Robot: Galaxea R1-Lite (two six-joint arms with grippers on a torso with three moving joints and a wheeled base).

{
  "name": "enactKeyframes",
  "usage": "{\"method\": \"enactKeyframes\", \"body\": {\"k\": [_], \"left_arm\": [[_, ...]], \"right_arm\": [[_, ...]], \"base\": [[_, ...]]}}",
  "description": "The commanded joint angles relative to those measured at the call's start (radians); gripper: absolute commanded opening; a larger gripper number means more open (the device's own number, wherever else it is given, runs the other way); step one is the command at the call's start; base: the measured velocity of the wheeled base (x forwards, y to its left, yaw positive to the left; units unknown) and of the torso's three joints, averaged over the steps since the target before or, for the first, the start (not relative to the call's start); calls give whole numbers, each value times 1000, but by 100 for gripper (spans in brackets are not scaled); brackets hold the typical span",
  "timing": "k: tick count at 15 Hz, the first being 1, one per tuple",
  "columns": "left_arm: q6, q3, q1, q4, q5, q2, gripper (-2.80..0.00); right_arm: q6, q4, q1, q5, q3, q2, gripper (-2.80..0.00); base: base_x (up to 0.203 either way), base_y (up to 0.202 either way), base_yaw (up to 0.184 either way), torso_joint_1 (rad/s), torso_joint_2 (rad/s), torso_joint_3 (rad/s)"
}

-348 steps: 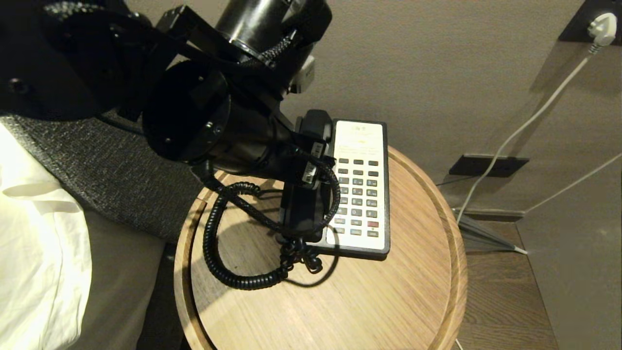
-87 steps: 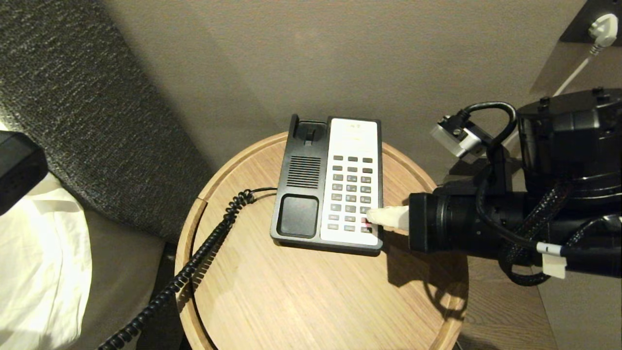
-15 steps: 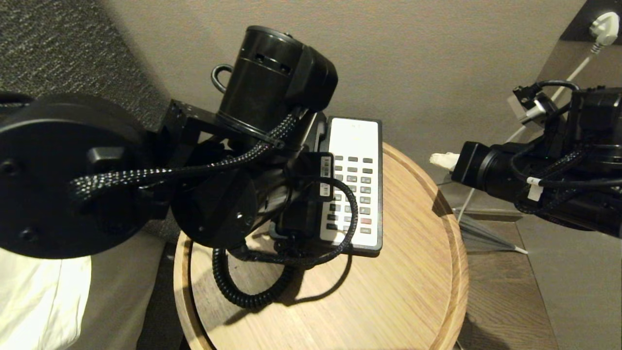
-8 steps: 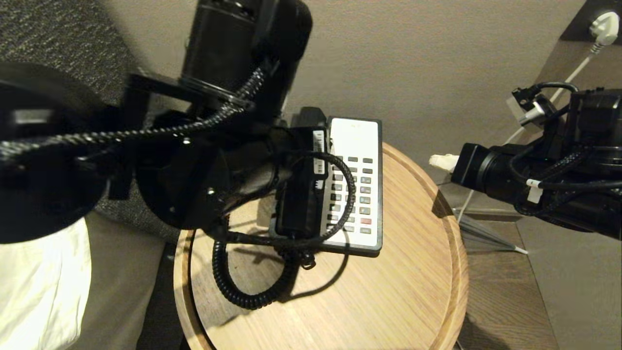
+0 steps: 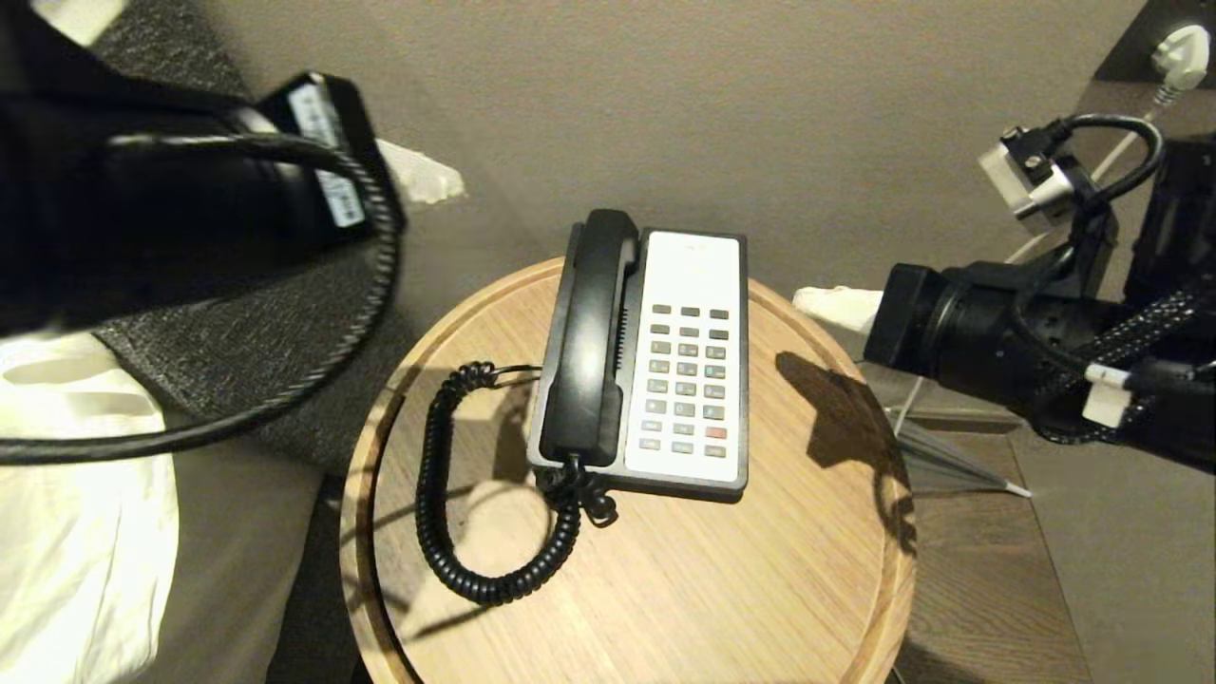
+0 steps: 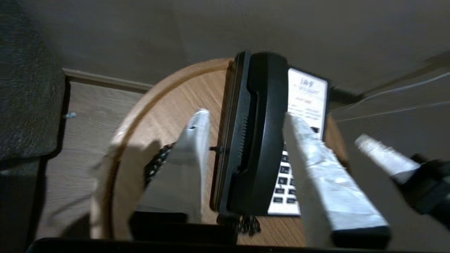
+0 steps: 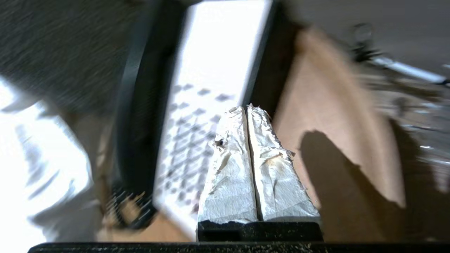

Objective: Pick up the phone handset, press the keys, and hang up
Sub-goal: End the call using the dial pad

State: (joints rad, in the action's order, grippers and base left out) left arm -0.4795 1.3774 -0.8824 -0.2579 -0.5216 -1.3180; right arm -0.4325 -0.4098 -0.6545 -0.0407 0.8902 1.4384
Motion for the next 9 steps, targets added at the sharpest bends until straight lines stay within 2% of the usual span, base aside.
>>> {"method": "enactKeyframes", "body": {"k": [1,3,5,9], "left_arm": [[-19,-92,61,-1,29,243,-280],[-43,-186,133,1,78,376,-280],[-60,-286,164,2,110,473,-280],[-101,-319,175,3,130,500,-280]], "right_arm": [[0,40,-55,-6,-20,-56,-280],[2,114,-58,3,-16,-71,-280],[-3,159,-87,17,-14,-74,-280],[-12,163,-128,25,-21,-41,-280]], "base": [[0,0,0,0,0,0],[0,0,0,0,0,0],[0,0,0,0,0,0],[0,0,0,0,0,0]]}}
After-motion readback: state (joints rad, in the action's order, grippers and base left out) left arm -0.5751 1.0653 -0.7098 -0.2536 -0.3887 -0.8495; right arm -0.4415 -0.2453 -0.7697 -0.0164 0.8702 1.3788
